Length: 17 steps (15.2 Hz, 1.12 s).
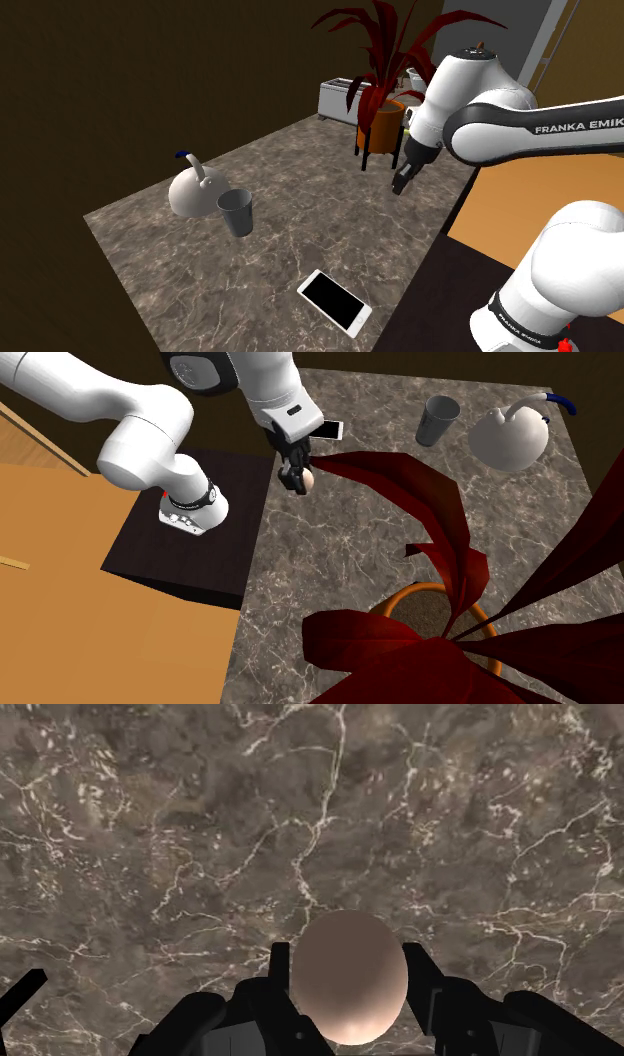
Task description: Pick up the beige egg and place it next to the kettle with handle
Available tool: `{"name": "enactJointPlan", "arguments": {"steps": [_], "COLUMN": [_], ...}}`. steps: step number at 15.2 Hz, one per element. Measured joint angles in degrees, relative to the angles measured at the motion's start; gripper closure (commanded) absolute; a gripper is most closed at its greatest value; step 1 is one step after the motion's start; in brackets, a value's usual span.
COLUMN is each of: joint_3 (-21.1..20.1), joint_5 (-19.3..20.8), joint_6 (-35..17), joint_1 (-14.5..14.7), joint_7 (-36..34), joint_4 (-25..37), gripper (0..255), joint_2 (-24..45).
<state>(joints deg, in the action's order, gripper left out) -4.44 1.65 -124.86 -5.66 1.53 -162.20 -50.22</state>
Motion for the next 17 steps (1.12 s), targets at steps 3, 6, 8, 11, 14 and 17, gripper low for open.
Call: {"name": "enactJointPlan", "arguments": {"steps": [3,6,8,11,14,17], "joint_3": [0.2,0.3,0.3,0.5,0.6,0.6], "joint_5": [0.1,0.1,0.0,0.1,0.1,0.1], "joint_6": [2.1,5.0,6.6,9.0,11.3,13.6], "joint_1": [-0.1,-0.1,-0.1,-0.1,-0.2,-0.2], "joint_7": [0.3,0.5,0.5,0.8,1.0,1.1], "joint_4": [2.1,4.2,5.8,7.9,10.5,12.8], "gripper": [255,255,255,255,255,255], "joint_2": [0.0,-0.8,-0.9,-1.2,-0.8,-0.8]}}
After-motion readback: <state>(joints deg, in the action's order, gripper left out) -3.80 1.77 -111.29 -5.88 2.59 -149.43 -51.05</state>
